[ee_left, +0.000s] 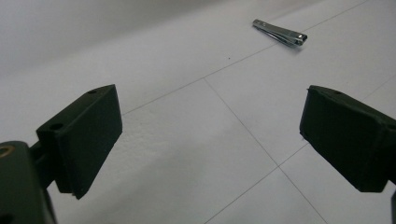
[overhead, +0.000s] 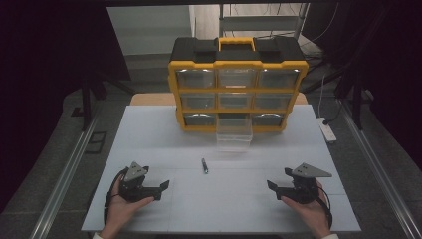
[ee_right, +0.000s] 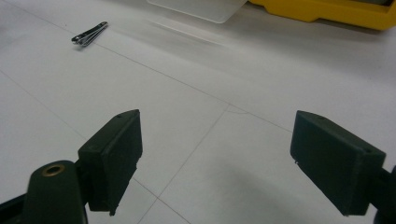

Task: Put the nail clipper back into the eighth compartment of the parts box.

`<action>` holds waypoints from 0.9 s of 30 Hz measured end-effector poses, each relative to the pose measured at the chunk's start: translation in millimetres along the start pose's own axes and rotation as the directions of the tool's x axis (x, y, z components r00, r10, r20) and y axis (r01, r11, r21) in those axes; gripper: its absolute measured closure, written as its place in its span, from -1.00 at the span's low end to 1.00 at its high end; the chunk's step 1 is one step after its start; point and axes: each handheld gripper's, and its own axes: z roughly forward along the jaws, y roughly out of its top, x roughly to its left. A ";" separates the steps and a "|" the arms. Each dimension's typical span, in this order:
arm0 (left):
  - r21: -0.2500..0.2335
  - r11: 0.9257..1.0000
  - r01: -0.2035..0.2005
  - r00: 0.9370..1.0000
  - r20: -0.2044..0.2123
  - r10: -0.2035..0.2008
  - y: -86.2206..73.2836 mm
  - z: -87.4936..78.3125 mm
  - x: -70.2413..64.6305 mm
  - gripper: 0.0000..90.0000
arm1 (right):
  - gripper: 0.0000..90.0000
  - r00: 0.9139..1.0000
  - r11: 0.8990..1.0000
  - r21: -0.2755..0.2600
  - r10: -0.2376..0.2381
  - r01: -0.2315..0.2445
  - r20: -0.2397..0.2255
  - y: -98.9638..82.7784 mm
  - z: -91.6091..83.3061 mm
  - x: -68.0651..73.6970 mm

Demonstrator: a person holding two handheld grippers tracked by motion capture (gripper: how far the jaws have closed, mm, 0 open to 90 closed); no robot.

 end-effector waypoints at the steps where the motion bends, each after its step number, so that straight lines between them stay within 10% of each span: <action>1: 0.001 1.000 -0.002 1.000 -0.002 0.002 0.1 0.5 -0.2 -0.85 | -0.62 1.000 1.000 0.003 -0.001 0.001 -0.001 -0.3 0.5 -0.1; 27: 0.006 1.000 -0.023 1.000 0.006 0.023 -0.4 1.6 -3.7 -0.82 | -0.61 1.000 1.000 0.021 0.005 -0.005 0.026 -0.7 -0.4 0.4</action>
